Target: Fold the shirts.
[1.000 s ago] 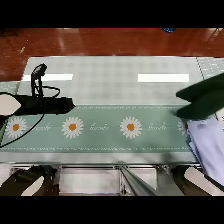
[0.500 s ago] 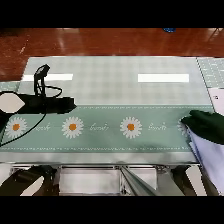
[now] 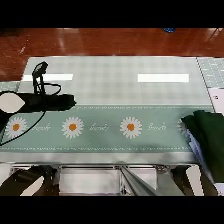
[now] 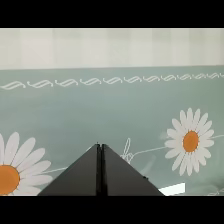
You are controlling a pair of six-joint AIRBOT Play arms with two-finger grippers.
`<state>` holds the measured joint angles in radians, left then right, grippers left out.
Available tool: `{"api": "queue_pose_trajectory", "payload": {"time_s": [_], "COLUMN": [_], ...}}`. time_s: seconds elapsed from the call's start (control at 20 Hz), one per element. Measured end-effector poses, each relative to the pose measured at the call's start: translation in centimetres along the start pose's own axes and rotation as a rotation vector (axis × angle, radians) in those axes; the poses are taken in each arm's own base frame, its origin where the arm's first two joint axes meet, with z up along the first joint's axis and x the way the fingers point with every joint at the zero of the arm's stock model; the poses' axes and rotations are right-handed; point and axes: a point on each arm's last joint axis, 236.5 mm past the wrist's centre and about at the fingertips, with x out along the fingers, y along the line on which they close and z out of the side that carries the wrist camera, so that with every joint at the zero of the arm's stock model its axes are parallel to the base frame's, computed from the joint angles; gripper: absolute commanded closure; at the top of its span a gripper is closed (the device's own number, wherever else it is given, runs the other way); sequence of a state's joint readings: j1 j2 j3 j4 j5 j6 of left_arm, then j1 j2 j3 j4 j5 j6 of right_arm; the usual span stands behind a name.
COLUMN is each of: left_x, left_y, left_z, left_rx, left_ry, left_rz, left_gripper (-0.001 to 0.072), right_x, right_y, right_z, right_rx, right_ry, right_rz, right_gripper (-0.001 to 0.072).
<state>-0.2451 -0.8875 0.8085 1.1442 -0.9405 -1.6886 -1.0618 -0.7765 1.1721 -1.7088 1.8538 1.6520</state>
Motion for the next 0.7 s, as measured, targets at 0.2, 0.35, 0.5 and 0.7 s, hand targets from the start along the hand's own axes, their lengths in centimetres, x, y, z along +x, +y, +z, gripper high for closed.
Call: {"api": "queue_pose_trajectory", "payload": {"time_s": [0.2, 0.35, 0.5, 0.7], "left_x": [-0.6, -3.4, -8.6, -13.0], "left_y": [-0.3, -1.3, -3.9, -9.6], "left_z": [2.2, 6.6, 12.5, 16.2], "left_rx": [0.006, 0.043, 0.096, 0.189], "left_ry": [-0.078, -0.205, -0.380, -0.457], "left_rz": [-0.009, -0.024, -0.056, -0.149], "left_gripper": [0.0680, 0.0680, 0.0681, 0.0682], "right_x": [0.0, -1.6, -7.0, -13.3], "right_y": [1.1, 6.4, 16.2, 29.5], "right_z": [1.1, 4.0, 6.3, 1.9], "right_rx": [-0.006, -0.045, -0.193, -0.560], "right_ry": [-0.025, -0.102, -0.220, -0.292], "right_rz": [0.044, 0.265, 0.653, 0.976], "right_gripper": [0.0308, 0.0584, 0.0689, 0.0689]}}
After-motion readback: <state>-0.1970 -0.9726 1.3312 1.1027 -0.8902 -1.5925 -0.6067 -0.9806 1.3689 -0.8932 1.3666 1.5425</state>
